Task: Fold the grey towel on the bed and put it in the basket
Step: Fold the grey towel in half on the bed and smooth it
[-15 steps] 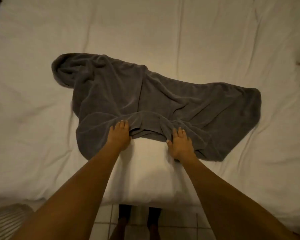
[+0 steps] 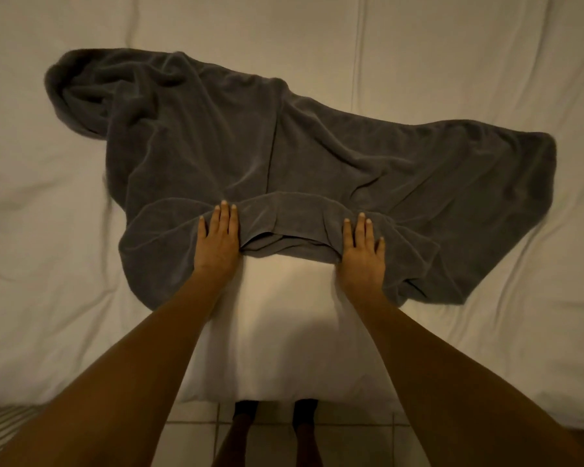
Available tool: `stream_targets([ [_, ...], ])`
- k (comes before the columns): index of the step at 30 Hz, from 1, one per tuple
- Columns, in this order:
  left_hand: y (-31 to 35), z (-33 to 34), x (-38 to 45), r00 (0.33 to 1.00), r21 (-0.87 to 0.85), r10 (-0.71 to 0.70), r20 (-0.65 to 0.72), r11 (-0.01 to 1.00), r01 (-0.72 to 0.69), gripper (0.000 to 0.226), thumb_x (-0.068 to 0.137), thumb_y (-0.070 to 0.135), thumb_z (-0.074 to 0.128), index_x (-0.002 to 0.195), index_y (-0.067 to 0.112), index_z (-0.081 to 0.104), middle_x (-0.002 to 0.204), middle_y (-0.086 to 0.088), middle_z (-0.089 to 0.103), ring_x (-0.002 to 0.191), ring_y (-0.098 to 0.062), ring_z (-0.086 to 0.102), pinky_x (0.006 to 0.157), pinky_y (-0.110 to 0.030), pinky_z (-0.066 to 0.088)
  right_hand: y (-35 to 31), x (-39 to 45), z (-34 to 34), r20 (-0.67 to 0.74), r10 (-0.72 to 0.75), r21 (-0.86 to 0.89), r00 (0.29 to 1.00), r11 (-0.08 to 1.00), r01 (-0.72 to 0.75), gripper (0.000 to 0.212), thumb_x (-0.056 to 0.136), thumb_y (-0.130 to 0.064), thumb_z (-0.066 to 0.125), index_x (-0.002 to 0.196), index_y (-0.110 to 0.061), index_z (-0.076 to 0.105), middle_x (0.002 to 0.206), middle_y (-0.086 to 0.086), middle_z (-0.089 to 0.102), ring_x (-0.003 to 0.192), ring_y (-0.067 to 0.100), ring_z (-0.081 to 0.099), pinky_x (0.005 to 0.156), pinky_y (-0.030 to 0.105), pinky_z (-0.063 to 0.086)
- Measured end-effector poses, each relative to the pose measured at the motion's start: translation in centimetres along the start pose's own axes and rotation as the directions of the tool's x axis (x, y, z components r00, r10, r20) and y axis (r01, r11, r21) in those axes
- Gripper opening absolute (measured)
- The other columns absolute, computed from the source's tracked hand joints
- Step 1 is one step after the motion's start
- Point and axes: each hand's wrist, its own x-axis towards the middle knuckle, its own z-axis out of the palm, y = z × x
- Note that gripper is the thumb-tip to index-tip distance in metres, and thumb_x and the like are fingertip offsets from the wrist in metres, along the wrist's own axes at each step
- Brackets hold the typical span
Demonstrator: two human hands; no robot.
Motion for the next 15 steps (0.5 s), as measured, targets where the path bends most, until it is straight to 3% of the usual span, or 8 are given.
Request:
stream_targets([
  [7,-0.9,0.4,-0.6,0.998,0.018,0.058,-0.013,0.998,-0.058,0.062,0.102,0.021,0.029,0.151,0.007,-0.006,0.161,-0.013,-0.004,0.150,-0.026,-0.001,0.120,-0.047,0.001,1.3,0.6,-0.6,-0.030,-0.044,-0.017,0.999,0.999,0.043,0.071,0.094,-0.022,0.051,0.150,-0.011,0.010,0.159,0.016,0.006,0.146,0.030,0.003,0.116,0.048,0.010],
  [15,-2.4,-1.2,-1.3,0.996,0.037,0.078,0.044,0.996,-0.080,0.060,0.102,0.025,0.022,0.152,0.008,-0.007,0.161,-0.012,-0.005,0.150,-0.024,-0.002,0.121,-0.044,-0.001,2.9,0.3,-2.3,-0.079,0.003,-0.002,0.997,1.000,-0.003,0.060,0.098,-0.021,0.039,0.150,-0.010,0.011,0.158,0.014,0.012,0.146,0.027,0.006,0.117,0.043,0.010],
])
